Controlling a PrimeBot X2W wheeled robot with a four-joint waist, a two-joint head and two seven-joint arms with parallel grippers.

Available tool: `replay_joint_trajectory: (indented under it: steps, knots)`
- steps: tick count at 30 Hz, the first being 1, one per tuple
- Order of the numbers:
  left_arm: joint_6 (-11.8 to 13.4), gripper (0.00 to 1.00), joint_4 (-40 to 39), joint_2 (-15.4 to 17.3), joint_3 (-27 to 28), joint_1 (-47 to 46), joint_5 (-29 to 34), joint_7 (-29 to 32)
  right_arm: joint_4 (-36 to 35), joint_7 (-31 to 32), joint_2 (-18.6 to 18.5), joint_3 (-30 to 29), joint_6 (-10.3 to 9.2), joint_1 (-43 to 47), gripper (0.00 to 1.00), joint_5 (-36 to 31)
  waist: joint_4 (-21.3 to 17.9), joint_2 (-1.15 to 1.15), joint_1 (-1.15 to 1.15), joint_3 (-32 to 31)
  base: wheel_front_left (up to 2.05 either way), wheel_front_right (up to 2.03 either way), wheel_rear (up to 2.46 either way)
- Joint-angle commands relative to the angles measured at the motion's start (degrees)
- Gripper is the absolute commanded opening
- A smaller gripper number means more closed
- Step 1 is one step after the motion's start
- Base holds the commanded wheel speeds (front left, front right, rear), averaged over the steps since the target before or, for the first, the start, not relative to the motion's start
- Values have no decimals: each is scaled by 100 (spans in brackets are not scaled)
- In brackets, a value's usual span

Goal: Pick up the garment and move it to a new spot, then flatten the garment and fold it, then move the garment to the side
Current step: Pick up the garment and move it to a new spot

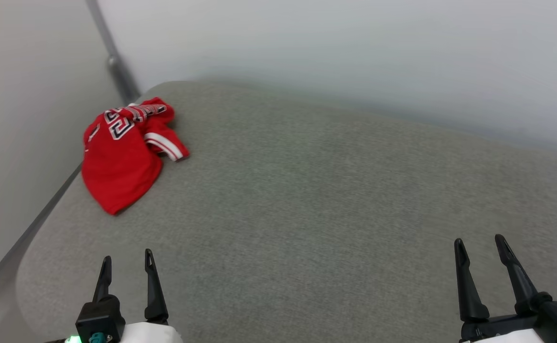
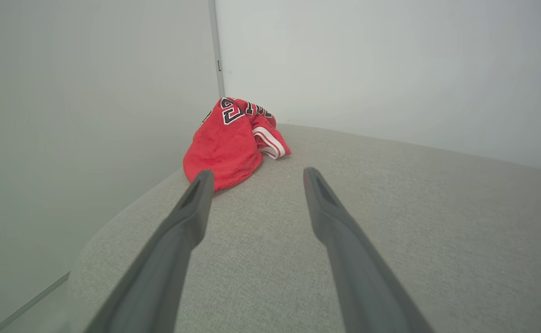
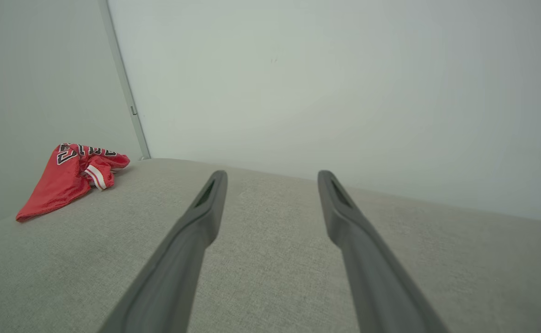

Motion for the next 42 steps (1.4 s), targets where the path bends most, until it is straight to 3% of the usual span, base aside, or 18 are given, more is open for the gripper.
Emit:
replay_joint_trajectory:
  steps: [1,11,22,25,31,34,35,42]
  knots:
    - [4,100,0,-6,29,30,-14,-15,-27,-12,-4,17,-2,57,100,-24,263,0,0,8,0,0,0]
    - [77,100,-65,-6,203,151,-164,-15,-12,-12,-4,88,-2,99,100,-70,714,0,0,-14,0,0,0]
    - [4,100,-31,-2,430,-19,-306,-15,-43,-12,-4,108,-2,26,100,-96,661,0,0,85,0,0,0]
    - [-181,100,33,-5,646,-294,-383,-15,-90,-12,-5,139,-2,5,100,-158,598,0,0,215,0,0,0]
    - [-825,100,224,171,1136,-1278,-404,-14,-234,-12,-5,87,-2,-236,100,-400,491,0,0,751,0,0,0]
    - [-969,100,326,217,1342,-1724,-509,-14,-300,-12,-5,65,-2,-355,100,-519,451,0,0,991,0,0,0]
    - [-1109,100,409,383,1532,-2182,-512,-14,-386,-12,-5,69,-2,-513,100,-648,377,0,0,1274,0,0,0]
    - [-1411,100,753,810,1811,-3514,-511,-14,-683,-12,-6,38,-2,-946,100,-969,188,0,0,2139,0,0,0]
